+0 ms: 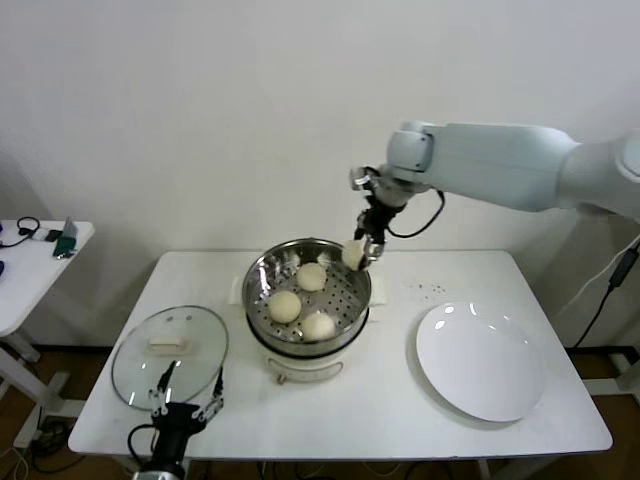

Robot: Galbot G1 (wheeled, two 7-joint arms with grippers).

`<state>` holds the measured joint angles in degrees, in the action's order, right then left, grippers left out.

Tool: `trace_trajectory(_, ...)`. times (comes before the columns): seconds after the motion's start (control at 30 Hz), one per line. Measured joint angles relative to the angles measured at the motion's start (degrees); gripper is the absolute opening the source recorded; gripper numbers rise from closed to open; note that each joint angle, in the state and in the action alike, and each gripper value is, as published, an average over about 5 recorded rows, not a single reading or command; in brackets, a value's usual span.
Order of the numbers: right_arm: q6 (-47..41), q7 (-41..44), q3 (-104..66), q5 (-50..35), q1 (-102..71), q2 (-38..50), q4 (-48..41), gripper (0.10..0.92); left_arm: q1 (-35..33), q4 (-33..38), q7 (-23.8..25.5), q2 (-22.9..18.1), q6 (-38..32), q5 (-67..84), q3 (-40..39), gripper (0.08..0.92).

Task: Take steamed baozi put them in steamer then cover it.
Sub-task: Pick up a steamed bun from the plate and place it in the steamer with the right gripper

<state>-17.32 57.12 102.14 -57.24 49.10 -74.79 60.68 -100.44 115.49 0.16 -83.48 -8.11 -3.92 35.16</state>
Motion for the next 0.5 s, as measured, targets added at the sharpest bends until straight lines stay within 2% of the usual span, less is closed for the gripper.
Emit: trace_trajectory(0.5,-0.31,-0.26,1.8,1.68,-5.89,-6.49,-3.39,0.679,-0.01,-0.25,-0.01,0.89,-0.07,1.0,0.62,0.823)
